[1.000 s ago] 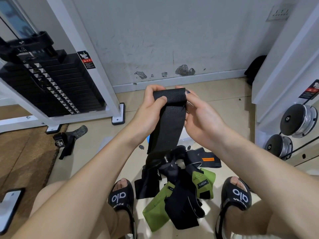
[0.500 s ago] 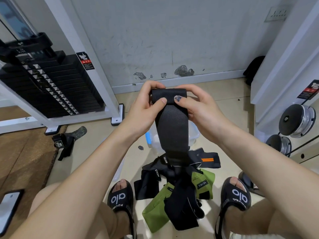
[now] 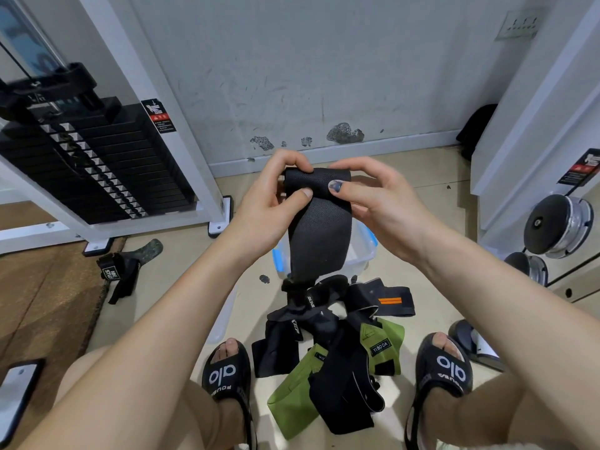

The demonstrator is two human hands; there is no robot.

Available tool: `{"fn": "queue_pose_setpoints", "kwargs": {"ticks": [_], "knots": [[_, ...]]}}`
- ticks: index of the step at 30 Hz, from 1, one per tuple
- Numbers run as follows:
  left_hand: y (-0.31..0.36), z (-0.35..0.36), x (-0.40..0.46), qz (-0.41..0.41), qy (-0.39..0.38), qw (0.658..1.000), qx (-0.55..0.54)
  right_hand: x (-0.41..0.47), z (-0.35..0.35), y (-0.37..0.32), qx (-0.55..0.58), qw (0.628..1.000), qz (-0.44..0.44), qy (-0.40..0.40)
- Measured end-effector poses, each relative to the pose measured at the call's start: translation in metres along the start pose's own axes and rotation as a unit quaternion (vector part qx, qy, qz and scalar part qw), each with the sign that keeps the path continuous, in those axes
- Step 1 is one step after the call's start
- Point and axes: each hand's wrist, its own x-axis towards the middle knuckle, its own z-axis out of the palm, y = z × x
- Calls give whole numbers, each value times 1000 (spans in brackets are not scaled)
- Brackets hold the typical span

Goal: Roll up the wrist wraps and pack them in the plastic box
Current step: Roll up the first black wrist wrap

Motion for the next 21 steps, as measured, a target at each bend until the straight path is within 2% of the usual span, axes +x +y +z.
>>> {"fn": "queue_pose_setpoints", "kwargs": {"ticks": [5,11,15,19,21], "knots": [[0,-1,-1,-39,-20,999,-3,0,-1,-6,21,1000,-18,-7],[2,9,3,-97,-22,989,-111,0,-4,-5,-38,998,-55,-4],[3,9,5,-77,-8,990,-121,0,-7,-4,-30,998,-46,-19],[4,8,3,-47,2,993,-112,-1,-7,-6,19,999,28,-28],[4,8,2,-38,-1,994,-106,-1,-5,-5,9,999,34,-30]]}}
